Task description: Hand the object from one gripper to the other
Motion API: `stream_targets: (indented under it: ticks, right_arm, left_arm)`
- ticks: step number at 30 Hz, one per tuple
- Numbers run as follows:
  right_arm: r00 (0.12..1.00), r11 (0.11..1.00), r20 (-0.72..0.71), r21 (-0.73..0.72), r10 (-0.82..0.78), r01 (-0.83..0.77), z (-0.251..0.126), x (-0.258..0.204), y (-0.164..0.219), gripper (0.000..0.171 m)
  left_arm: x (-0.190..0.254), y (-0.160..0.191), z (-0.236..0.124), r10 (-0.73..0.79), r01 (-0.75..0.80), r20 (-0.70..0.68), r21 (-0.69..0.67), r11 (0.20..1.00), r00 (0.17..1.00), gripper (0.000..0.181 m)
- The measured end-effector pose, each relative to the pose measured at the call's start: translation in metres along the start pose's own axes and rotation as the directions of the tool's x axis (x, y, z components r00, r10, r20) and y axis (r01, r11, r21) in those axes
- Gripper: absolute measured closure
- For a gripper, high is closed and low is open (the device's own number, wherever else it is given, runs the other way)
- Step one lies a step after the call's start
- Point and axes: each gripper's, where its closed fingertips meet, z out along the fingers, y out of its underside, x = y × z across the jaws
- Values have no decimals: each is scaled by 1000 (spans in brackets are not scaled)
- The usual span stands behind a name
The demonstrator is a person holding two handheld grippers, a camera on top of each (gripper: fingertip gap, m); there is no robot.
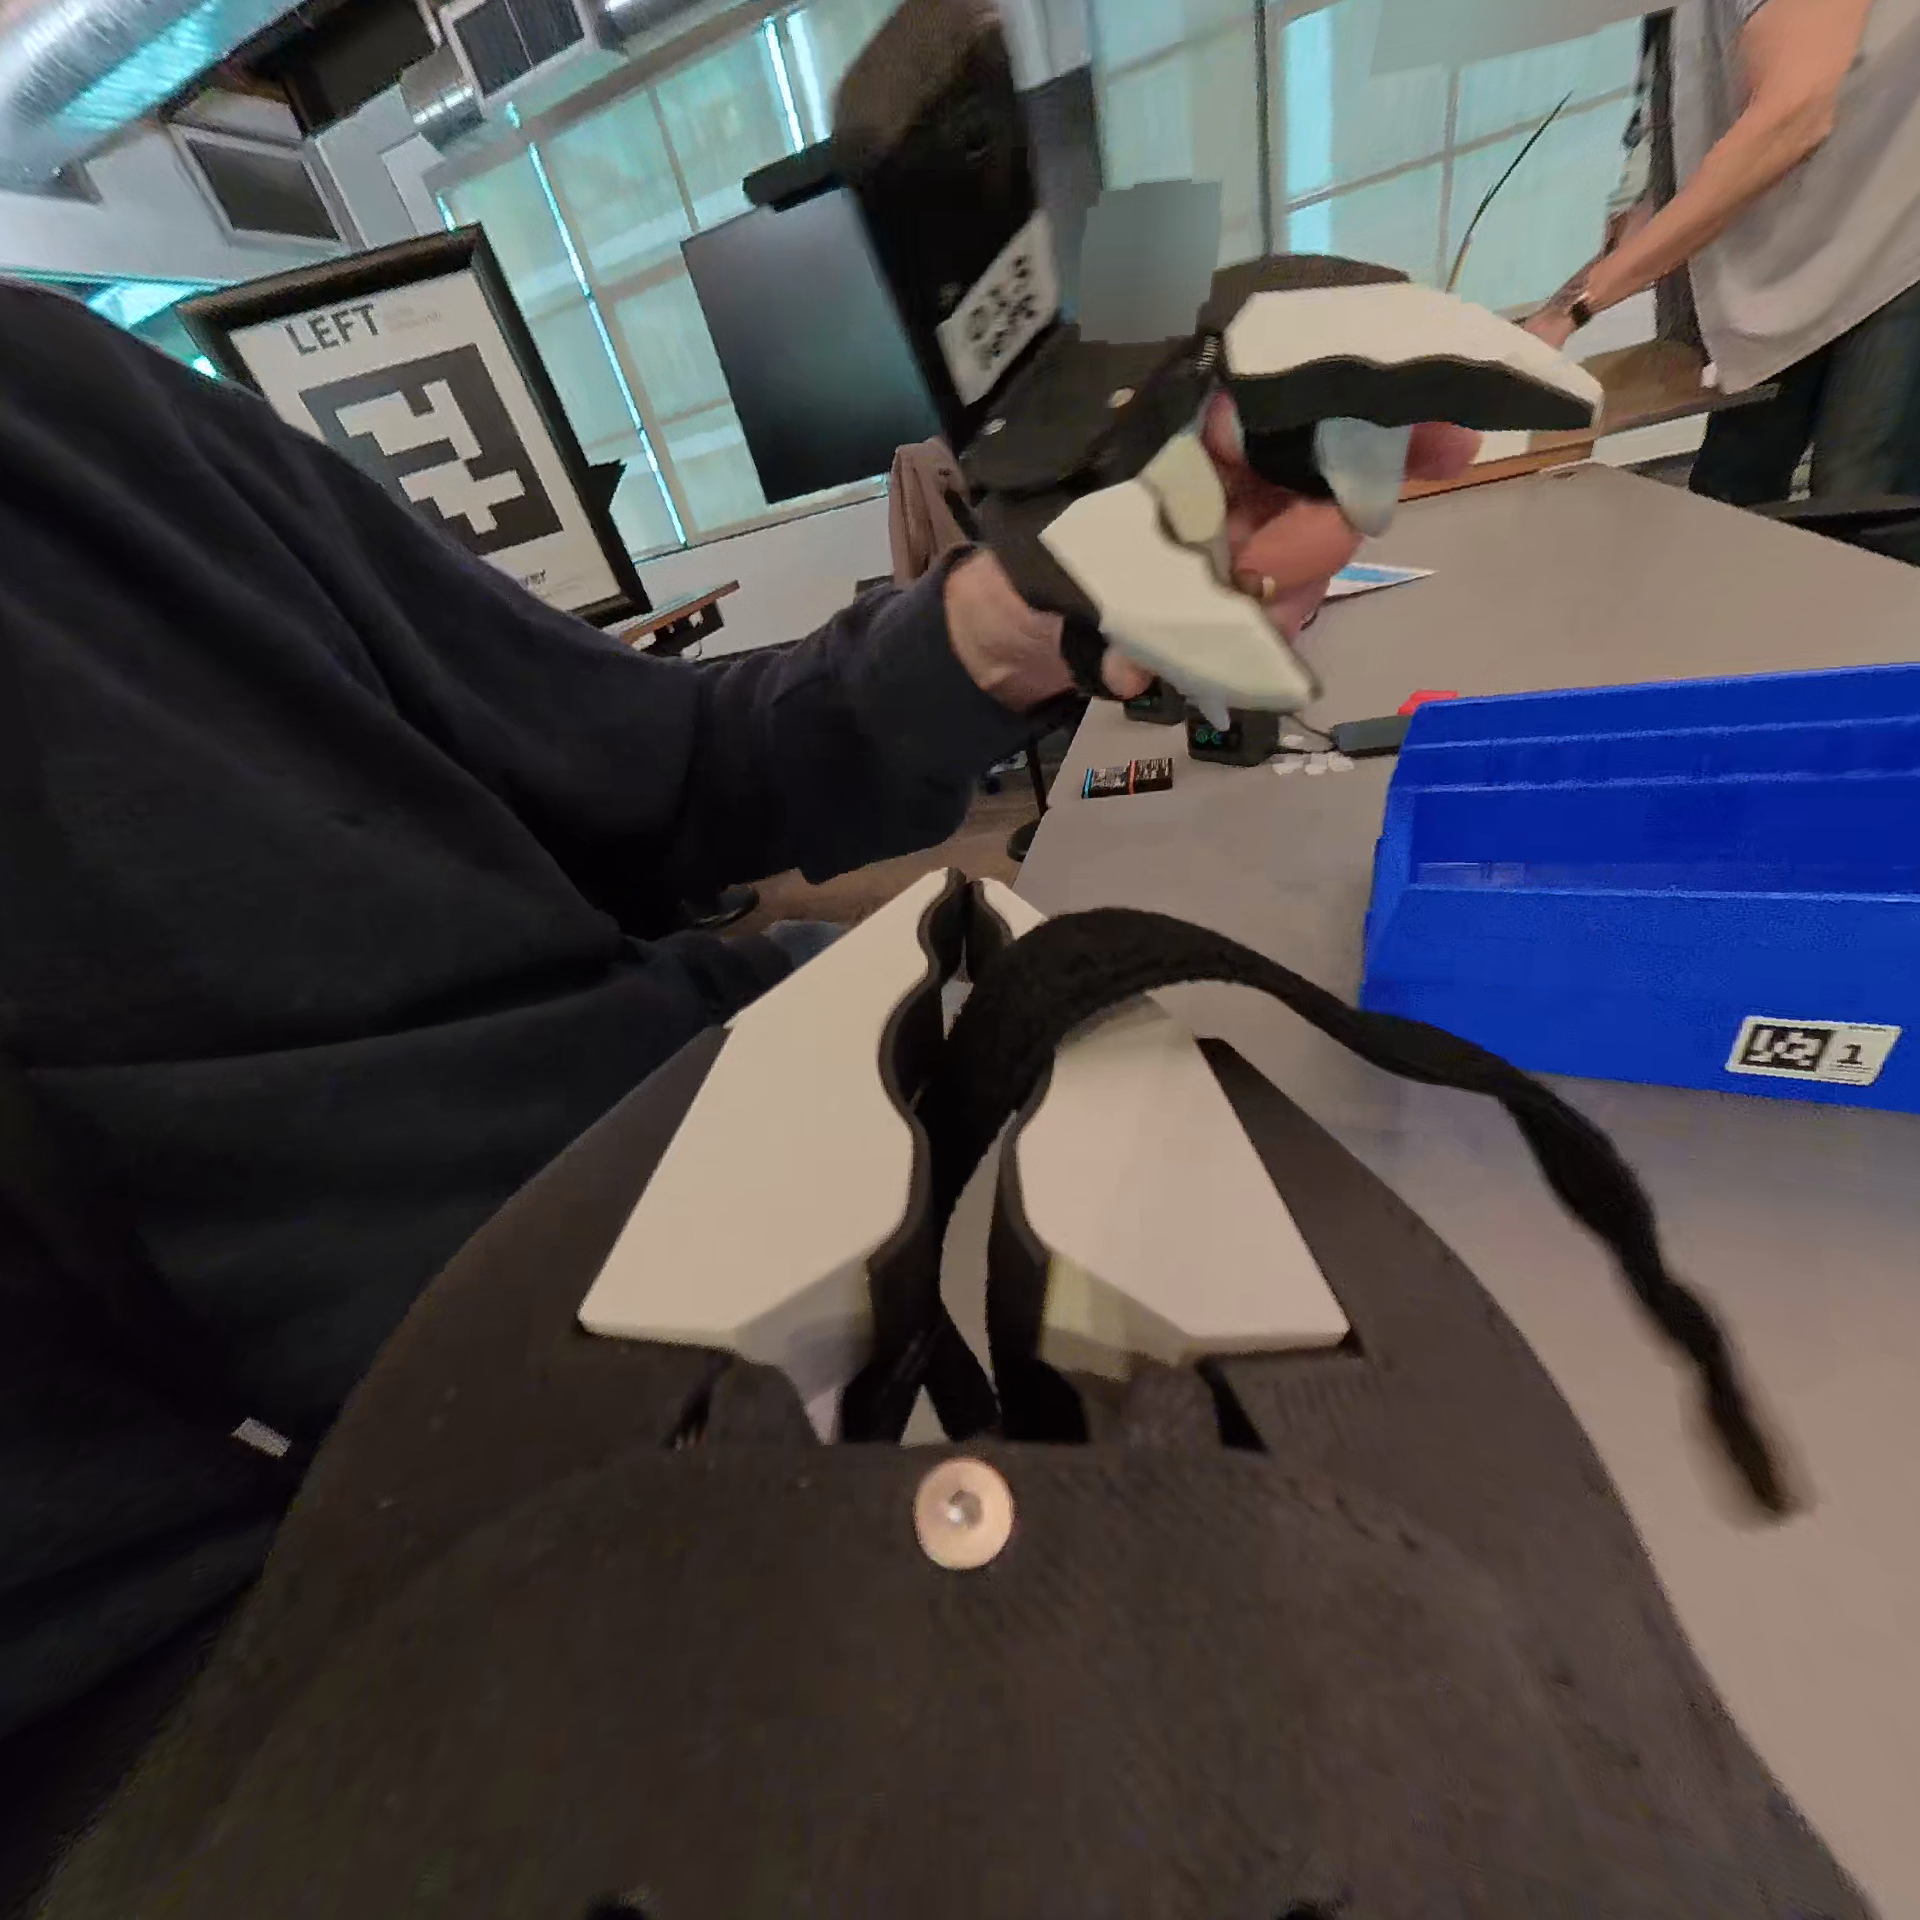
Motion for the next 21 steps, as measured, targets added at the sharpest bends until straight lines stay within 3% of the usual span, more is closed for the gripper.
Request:
stream_targets:
  ticks: [2, 5, 8, 11, 15, 16, 21]
  right_arm:
    - [999, 1000, 34, -16, 18, -17, 5, -6, 2, 171]
    - [997, 999, 72, -32, 30, -27, 14, -16, 3, 171]
    - [994, 999, 98, -26, 43, -41, 21, -25, 2, 171]
    - [994, 999, 100, -23, 42, -40, 23, -32, 3, 171]
    - [1000, 999, 7, -27, -17, 18, 18, -24, 3, 171]
    - [999, 999, -34, -31, -36, 35, 15, -20, 2, 153]
    - [969, 988, -194, -46, -152, 146, -6, -13, -7, 104]
  left_arm:
    - [26, -14, 0, 206, -206, 17, 15, 978, 978, 111]
    - [65, -26, 20, 397, -397, 9, 24, 918, 918, 114]
    - [98, -25, 42, 496, -494, -32, 53, 868, 868, 124]
    - [108, -30, 48, 483, -480, -5, 107, 871, 875, 177]
    - [104, -33, 50, 352, -347, -18, 120, 930, 936, 181]
    - [100, -36, 49, 298, -292, -24, 134, 947, 954, 181]
    - [81, -43, 40, 70, -46, -129, 182, 982, 989, 181]
